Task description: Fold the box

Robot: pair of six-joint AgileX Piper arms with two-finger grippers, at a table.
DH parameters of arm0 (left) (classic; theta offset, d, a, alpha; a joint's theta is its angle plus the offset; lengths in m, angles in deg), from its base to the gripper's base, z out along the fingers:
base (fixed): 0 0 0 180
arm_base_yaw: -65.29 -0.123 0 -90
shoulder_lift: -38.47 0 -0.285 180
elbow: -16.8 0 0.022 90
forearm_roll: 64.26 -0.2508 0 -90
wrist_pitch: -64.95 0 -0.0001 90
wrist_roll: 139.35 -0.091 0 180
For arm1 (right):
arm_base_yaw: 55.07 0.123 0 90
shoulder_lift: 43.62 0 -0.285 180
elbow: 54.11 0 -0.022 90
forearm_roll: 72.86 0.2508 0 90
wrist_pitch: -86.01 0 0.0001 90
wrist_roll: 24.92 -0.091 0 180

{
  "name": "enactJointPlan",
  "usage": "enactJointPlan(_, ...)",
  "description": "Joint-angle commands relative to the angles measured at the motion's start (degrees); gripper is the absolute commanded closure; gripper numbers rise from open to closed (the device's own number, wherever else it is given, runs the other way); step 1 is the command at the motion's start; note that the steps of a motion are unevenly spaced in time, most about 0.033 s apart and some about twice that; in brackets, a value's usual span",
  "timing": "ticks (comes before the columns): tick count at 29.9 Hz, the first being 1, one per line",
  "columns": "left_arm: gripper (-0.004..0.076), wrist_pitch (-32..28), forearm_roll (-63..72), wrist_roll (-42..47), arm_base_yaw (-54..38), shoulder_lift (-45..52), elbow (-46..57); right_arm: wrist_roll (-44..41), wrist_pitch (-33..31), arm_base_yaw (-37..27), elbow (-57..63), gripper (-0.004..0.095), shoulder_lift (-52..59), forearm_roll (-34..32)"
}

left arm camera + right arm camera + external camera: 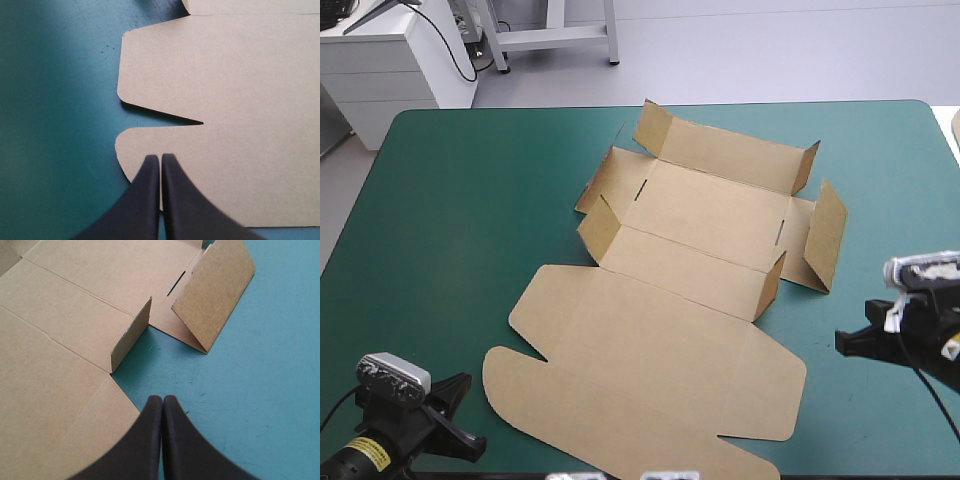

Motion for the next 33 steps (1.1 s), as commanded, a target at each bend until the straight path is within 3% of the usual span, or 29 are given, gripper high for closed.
enactJointPlan(1, 0.0731, -4.0, 0.5, 0.3, 0.2, -0.8, -1.4, -0.6, 0.0, 0.1, -6.8, 0.0925, -8.4, 3.0)
enactJointPlan(7, 0.0731, -4.0, 0.5, 0.3, 0.2, -0.8, -1.4, -2.8, -0.7, 0.1, -13.8, 0.0921, -19.6, 9.8)
enactJointPlan(17, 0.0731, -4.1, 0.5, 0.3, 0.2, -0.8, -1.3, -6.7, -2.2, 0.4, -15.8, 0.0906, -31.5, 13.7)
enactJointPlan(20, 0.0731, -4.1, 0.5, 0.0, 0.2, -0.8, -1.3, -8.9, -1.5, 2.1, -15.8, 0.0791, -33.8, 13.3)
enactJointPlan(23, 0.0731, -4.1, 0.5, -0.1, 0.2, -0.8, -1.3, -11.4, -0.5, 4.3, -15.8, 0.0595, -36.5, 12.4)
enactJointPlan(25, 0.0731, -4.1, 0.5, -0.1, 0.2, -0.8, -1.3, -12.5, 0.2, 5.1, -15.8, 0.0515, -38.4, 12.5)
enactJointPlan(33, 0.0731, -4.0, 0.5, 0.1, 0.2, -0.8, -1.3, -14.2, 1.3, 5.8, -15.8, 0.0509, -45.7, 12.1)
